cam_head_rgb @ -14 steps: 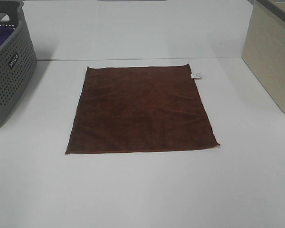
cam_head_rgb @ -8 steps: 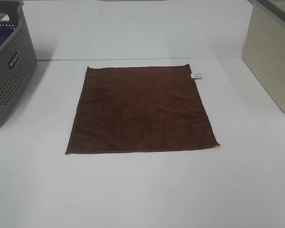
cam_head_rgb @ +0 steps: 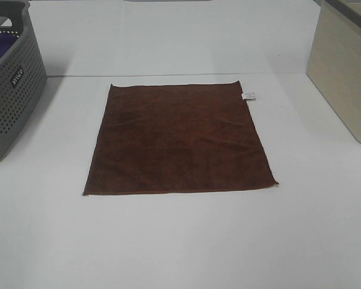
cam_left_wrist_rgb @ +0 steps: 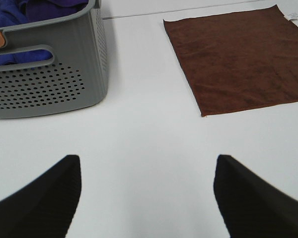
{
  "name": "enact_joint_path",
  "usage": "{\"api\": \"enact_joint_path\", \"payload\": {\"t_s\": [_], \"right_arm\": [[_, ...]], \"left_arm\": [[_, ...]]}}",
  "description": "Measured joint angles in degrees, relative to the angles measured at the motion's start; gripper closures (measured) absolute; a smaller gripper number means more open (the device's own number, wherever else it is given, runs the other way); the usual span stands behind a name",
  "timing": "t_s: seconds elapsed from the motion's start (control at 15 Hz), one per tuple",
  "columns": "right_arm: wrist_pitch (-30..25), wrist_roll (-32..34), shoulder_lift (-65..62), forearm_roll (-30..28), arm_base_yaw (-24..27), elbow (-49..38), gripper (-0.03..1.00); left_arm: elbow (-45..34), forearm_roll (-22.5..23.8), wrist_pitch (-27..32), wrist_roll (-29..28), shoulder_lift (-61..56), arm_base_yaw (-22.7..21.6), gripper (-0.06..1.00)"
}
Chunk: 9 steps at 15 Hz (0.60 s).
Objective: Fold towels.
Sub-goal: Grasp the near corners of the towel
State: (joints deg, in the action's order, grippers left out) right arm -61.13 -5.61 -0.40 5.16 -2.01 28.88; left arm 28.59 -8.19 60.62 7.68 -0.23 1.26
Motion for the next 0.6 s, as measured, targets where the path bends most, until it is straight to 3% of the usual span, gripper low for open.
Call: {"api": "enact_joint_path", "payload": {"t_s": [0.6], "right_arm": [[0.0, 0.0, 0.0, 0.0, 0.0, 0.0, 0.23]], "left_arm": [[0.0, 0.0, 0.0, 0.0, 0.0, 0.0, 0.23]]}}
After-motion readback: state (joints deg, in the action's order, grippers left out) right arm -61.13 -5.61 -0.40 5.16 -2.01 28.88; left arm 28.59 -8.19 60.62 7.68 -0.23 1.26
